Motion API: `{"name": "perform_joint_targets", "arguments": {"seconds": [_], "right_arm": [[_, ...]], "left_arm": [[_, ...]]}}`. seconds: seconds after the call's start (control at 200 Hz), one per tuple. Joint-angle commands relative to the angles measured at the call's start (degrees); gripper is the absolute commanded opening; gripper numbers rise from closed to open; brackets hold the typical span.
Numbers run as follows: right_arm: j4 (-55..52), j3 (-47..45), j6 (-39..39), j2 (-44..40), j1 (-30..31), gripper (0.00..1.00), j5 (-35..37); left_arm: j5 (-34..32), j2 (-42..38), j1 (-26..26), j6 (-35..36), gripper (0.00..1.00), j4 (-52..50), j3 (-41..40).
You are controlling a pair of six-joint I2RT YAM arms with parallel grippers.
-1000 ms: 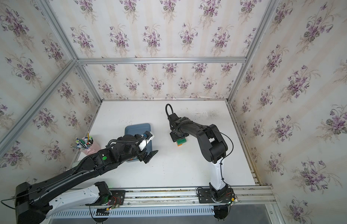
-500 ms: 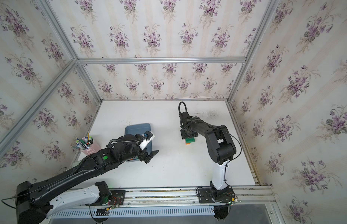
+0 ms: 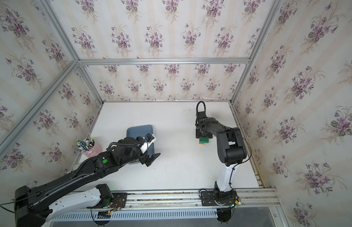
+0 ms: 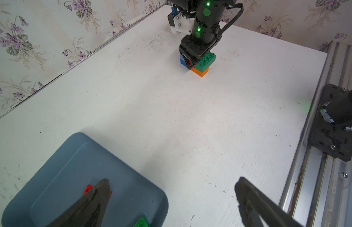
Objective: Assemble a rectangle with lego
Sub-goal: Move the lego brick at the center of the board, then pick up the lego brick from the storage box.
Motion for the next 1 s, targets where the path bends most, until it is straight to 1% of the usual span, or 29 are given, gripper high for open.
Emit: {"name": "perform_joint_targets", "arguments": {"seconds": [0.0,0.095,0.155,0.255,0.35,0.43,0.59,0.664,0.729,0.774,0.864,0.919,0.994], "right_arm": [[-1.41,1.21,-0.27,0.62,-0.69,0.69,1.88],[-1.86,2.13,-0.92,1.45,-0.97,0.72,2.28],[-2.26,2.49,-1.54,1.9,-1.1,0.78,2.34],[-2.21,2.36,-2.17,2.01,-1.11,0.84,2.96],[-2.28,2.34,-2.35,1.27,-1.19,0.86,3.73],[-2.3,2.21,-2.51,-0.97,-1.24,0.89,3.54],[-2.64,3.59,-4.34,-8.47,-1.16,0.92,-0.24],[-2.7,4.81,-4.37,-12.48,-0.98,0.91,-2.58],[-2.03,5.56,-4.37,-15.67,-0.24,0.89,-5.3],[-1.82,6.29,-4.24,-17.54,0.85,0.88,-6.76],[-1.27,7.49,-4.08,-19.72,4.87,0.82,-9.7],[-0.75,8.16,-3.41,-20.17,7.73,0.79,-12.31],[0.68,8.44,-2.61,-20.54,12.68,0.76,-13.99]], "left_arm": [[0.03,-0.11,0.01,0.53,1.0,1.59,0.02],[-0.32,-0.33,0.01,0.57,1.0,1.42,0.12],[-0.56,-0.53,0.01,0.57,1.0,1.32,0.16],[-0.86,-0.86,-0.01,0.62,1.0,0.98,0.22],[-1.54,-0.9,0.01,0.7,1.0,0.8,0.5],[-3.16,-0.98,0.01,0.7,1.0,0.64,0.84],[-12.08,-0.78,0.19,-1.68,1.0,-0.02,2.86],[-18.07,0.0,0.67,-5.37,1.0,-0.36,3.89],[-19.66,1.12,2.15,-8.34,1.0,-1.76,5.0],[-19.26,2.11,3.61,-10.32,1.0,-3.32,5.86],[-18.2,2.83,7.03,-14.64,1.0,-6.05,6.59],[-17.76,2.5,10.39,-19.59,1.0,-7.89,6.52],[-14.4,1.83,16.52,-26.27,1.0,-11.5,6.78]]}}
